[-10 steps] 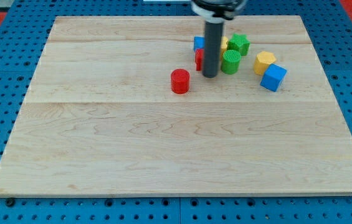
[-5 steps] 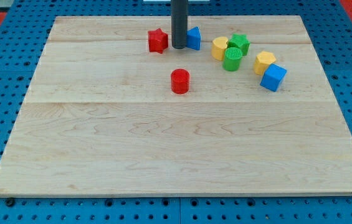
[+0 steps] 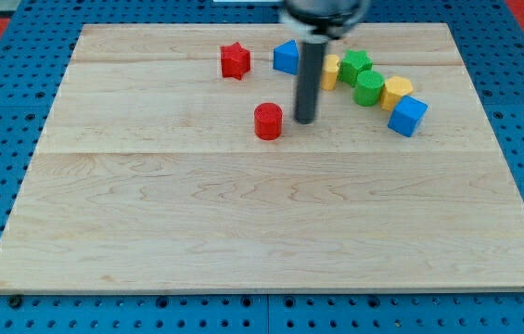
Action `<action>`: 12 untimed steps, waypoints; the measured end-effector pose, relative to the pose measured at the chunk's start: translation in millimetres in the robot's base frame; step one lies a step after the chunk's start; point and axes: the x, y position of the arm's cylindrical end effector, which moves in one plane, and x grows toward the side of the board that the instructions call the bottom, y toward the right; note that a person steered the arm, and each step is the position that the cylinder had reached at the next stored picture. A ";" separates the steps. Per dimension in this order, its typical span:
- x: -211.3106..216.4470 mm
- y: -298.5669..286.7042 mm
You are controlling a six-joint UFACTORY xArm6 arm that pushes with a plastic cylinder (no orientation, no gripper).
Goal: Move the red blocks to the top center
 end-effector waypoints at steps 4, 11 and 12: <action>-10.6 -76.3; -44.7 -123.3; -44.7 -79.2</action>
